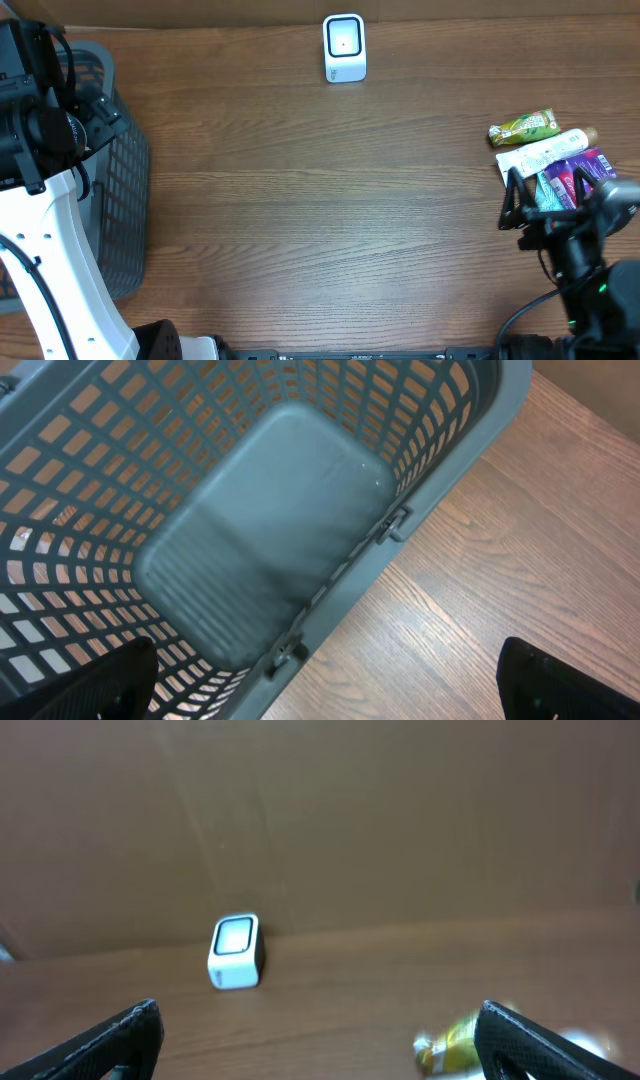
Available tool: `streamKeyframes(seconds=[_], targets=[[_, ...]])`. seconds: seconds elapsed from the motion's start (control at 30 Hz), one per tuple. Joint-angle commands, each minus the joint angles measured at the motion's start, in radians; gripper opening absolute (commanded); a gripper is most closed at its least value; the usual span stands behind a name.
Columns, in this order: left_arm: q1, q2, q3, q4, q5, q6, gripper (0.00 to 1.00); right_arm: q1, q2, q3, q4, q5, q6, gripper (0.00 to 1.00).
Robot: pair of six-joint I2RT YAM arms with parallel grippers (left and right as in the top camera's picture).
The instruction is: Scan the item barcode
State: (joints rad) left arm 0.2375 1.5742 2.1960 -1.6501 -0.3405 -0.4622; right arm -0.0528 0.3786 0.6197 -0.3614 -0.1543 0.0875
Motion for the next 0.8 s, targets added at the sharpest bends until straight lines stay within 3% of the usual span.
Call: streamKeyframes(seconds=[0.0,0.3,0.77], targets=[[-0.002,0.008,-0.002,0.002,0.001,-0.01,1.0,0.032,-0.106,-0.173,0.117,-0.013,-0.119,1.0],[-0.002,0.008,-0.002,0.001,0.001,-0.01,1.0,0.114,-0.246,-0.486,0.379,0.051,-0.144,1.0],[-0.002,0.008,-0.002,0.001,0.001,-0.01,0.99,0.125,-0.377,-0.612,0.291,0.048,-0.193,1.0]])
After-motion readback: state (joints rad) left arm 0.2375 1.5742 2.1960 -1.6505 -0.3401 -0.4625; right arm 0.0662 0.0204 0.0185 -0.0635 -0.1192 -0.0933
